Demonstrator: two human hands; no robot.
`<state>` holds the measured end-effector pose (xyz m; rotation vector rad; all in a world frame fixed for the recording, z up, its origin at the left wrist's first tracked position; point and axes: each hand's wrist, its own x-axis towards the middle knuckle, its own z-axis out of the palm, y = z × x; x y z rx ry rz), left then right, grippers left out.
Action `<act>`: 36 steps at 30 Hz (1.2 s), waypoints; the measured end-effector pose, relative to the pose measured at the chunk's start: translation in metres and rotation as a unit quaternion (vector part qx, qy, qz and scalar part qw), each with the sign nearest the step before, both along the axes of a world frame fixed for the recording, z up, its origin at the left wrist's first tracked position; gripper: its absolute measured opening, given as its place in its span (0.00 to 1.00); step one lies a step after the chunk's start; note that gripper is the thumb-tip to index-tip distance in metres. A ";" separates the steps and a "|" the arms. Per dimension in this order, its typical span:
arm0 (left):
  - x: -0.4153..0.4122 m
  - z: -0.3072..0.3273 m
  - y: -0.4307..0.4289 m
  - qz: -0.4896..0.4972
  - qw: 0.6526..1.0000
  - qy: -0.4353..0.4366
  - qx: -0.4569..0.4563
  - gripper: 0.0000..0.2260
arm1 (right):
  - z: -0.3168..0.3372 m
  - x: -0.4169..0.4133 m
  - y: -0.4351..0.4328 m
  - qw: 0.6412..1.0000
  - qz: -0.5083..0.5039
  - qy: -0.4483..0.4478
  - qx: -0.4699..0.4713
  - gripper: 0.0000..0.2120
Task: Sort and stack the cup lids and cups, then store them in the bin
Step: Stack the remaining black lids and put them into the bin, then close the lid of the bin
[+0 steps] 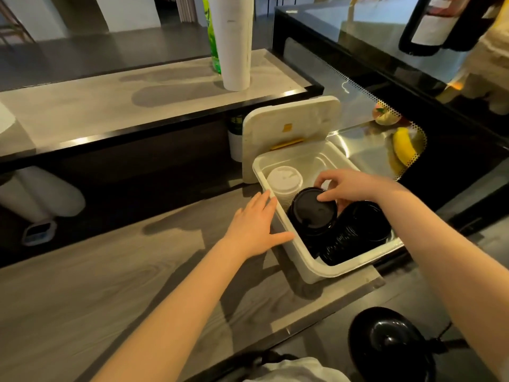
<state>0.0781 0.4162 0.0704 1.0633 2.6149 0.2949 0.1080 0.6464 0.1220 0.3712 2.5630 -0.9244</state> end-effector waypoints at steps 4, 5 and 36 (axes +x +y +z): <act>-0.002 0.003 0.000 -0.002 0.999 0.032 -0.030 0.42 | -0.019 -0.013 -0.011 0.996 0.046 0.000 0.078 0.12; -0.002 0.004 0.001 -0.005 0.998 0.042 -0.037 0.42 | -0.023 -0.013 -0.013 0.991 0.060 0.015 0.117 0.12; -0.051 0.066 0.028 0.013 0.972 0.227 0.054 0.23 | -0.003 -0.017 0.001 0.933 0.141 0.264 0.199 0.23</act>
